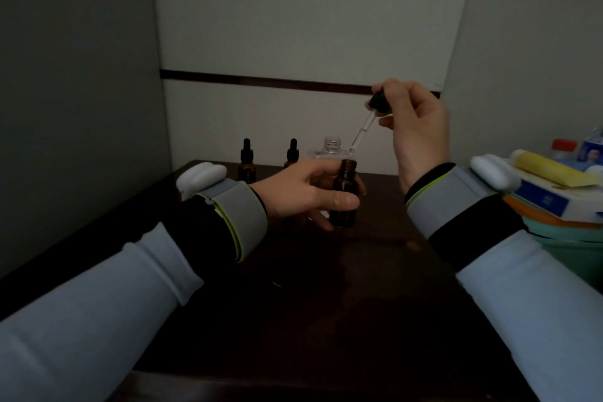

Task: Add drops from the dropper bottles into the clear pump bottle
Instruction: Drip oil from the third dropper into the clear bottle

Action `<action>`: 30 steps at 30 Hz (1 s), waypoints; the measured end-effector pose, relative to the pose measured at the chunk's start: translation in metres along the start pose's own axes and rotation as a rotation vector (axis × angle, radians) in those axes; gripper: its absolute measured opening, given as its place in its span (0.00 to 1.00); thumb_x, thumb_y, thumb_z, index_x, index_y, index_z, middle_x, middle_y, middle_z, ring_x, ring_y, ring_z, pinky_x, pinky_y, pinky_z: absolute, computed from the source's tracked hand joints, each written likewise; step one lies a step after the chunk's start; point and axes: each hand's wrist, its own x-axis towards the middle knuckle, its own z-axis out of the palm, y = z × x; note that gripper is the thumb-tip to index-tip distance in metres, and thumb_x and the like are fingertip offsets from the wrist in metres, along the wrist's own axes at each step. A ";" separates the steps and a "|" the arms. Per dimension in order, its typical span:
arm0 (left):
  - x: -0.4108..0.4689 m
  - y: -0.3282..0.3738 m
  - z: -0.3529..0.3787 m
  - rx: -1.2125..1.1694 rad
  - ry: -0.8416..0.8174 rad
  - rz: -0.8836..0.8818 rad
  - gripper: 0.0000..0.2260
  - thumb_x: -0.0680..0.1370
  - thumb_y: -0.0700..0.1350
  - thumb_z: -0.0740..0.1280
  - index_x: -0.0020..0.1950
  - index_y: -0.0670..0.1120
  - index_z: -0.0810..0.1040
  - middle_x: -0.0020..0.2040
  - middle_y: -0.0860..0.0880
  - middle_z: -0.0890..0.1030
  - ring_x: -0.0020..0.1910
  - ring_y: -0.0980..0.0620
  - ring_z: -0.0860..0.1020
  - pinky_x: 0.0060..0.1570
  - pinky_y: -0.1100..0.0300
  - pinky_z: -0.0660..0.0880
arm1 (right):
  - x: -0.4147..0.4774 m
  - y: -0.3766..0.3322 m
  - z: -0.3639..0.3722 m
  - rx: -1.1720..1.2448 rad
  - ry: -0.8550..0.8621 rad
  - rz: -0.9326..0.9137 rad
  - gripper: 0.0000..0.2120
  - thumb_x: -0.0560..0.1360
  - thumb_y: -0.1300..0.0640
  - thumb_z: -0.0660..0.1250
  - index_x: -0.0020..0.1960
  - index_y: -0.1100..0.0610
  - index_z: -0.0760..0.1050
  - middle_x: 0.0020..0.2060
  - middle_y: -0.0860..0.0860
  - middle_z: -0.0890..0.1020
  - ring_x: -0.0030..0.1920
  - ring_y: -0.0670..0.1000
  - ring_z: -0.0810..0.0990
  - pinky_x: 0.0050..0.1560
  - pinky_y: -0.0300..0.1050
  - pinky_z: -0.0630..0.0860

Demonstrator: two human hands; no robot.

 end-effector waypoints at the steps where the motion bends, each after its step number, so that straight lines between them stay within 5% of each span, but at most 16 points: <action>1: 0.000 0.000 0.000 0.000 0.001 0.001 0.08 0.77 0.39 0.65 0.54 0.49 0.76 0.53 0.50 0.77 0.54 0.49 0.79 0.46 0.52 0.81 | 0.000 0.000 0.000 0.001 0.004 -0.002 0.10 0.79 0.59 0.61 0.41 0.53 0.77 0.37 0.50 0.80 0.37 0.42 0.77 0.36 0.32 0.72; 21: 0.000 0.001 0.000 -0.009 0.006 -0.004 0.09 0.77 0.39 0.65 0.55 0.50 0.75 0.55 0.50 0.77 0.55 0.50 0.78 0.45 0.53 0.81 | 0.000 0.002 0.001 -0.019 -0.049 -0.038 0.10 0.78 0.61 0.63 0.39 0.54 0.77 0.36 0.49 0.80 0.38 0.44 0.78 0.39 0.32 0.72; 30: -0.002 0.007 0.001 -0.044 0.018 0.003 0.11 0.75 0.40 0.67 0.56 0.50 0.76 0.52 0.53 0.79 0.47 0.57 0.82 0.38 0.60 0.79 | -0.001 0.001 0.001 -0.014 -0.064 -0.061 0.11 0.77 0.62 0.63 0.38 0.53 0.77 0.36 0.48 0.81 0.39 0.45 0.78 0.40 0.32 0.73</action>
